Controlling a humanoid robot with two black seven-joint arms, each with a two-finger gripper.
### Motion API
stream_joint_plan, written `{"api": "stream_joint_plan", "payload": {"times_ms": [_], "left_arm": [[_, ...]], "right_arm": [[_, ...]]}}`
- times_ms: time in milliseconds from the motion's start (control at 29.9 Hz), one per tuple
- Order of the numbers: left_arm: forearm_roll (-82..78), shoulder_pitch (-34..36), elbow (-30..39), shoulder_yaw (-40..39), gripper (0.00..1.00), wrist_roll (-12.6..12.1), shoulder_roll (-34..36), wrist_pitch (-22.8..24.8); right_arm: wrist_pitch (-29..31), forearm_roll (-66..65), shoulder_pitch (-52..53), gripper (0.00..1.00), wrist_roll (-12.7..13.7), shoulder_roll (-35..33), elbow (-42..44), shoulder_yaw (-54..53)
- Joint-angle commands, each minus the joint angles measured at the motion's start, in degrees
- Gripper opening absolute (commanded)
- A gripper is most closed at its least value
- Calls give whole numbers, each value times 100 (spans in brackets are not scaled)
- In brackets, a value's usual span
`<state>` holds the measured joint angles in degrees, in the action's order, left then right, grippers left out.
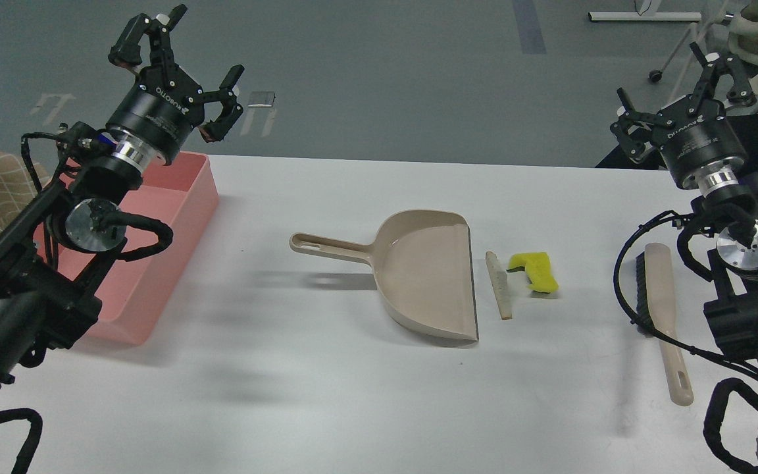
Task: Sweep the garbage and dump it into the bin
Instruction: 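Lower the left gripper from its raised pose toward the beige dustpan handle, then grasp the beige dustpan handle with the left gripper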
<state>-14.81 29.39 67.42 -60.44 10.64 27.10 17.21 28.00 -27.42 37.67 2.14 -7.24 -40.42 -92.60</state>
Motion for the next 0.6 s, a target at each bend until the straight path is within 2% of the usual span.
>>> {"api": "stream_joint_plan", "payload": {"times_ms": [0,134,234,367,434,568], "left_arm": [[-57,-556,1061,190,91,-1,471,-375],[-101,-1171,1922,190,91,-1,840,-420],[-390,-1558,2178,182,91,8,990,-429],[-935,-2015,2380,199,91,17,903,-525],[-1610,-2358,2784,208,91,17,737,-683],[-2263,-2535,2812,480,91,8,507,-719]], "right_arm": [[0,9,-119,100,-12,-172,-89,-39],[0,0,-172,100,-29,-252,-107,-83],[0,0,-233,100,-29,-261,-115,-109],[0,0,-304,100,-38,-252,-133,-127],[0,0,-356,100,-38,-252,-124,-136],[0,0,-383,100,-38,-261,-124,-162]]}}
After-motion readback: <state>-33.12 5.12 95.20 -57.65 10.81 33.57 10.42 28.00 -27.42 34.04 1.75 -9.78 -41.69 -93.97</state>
